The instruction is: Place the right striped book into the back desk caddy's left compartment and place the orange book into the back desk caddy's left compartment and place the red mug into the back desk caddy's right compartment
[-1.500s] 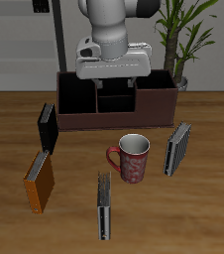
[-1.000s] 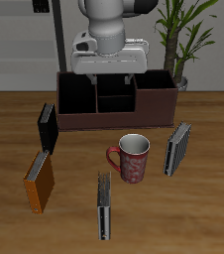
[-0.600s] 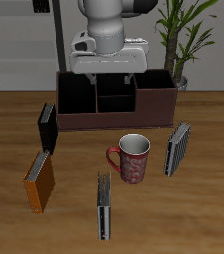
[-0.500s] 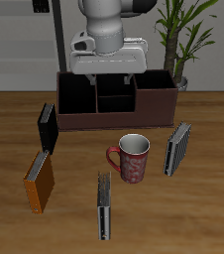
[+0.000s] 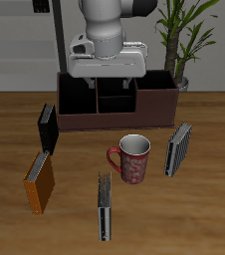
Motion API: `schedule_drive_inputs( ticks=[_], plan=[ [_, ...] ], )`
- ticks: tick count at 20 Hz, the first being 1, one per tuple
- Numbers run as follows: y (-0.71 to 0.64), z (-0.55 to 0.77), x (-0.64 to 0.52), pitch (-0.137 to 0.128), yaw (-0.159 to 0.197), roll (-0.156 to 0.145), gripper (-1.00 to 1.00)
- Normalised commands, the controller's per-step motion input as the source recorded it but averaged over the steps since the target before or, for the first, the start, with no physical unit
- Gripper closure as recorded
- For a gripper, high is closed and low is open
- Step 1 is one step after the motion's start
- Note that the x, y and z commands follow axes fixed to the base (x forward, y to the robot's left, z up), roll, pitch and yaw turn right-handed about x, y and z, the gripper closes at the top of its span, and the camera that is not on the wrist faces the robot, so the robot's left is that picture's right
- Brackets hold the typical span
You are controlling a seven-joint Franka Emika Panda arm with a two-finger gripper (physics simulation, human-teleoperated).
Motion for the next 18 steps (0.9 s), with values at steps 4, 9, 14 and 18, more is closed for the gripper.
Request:
schedule_drive_inputs(
  ticks=[4,9,14,18],
  plan=[
    [0.00,0.05,0.14,-0.023,0.008,-0.045,-1.00],
    [-0.05,-0.05,0.16,0.021,-0.005,-0.019,-1.00],
    [-0.11,-0.07,0.11,0.009,0.009,-0.023,-1.00],
    [-0.11,-0.02,0.04,0.001,0.004,0.003,-1.00]
  ],
)
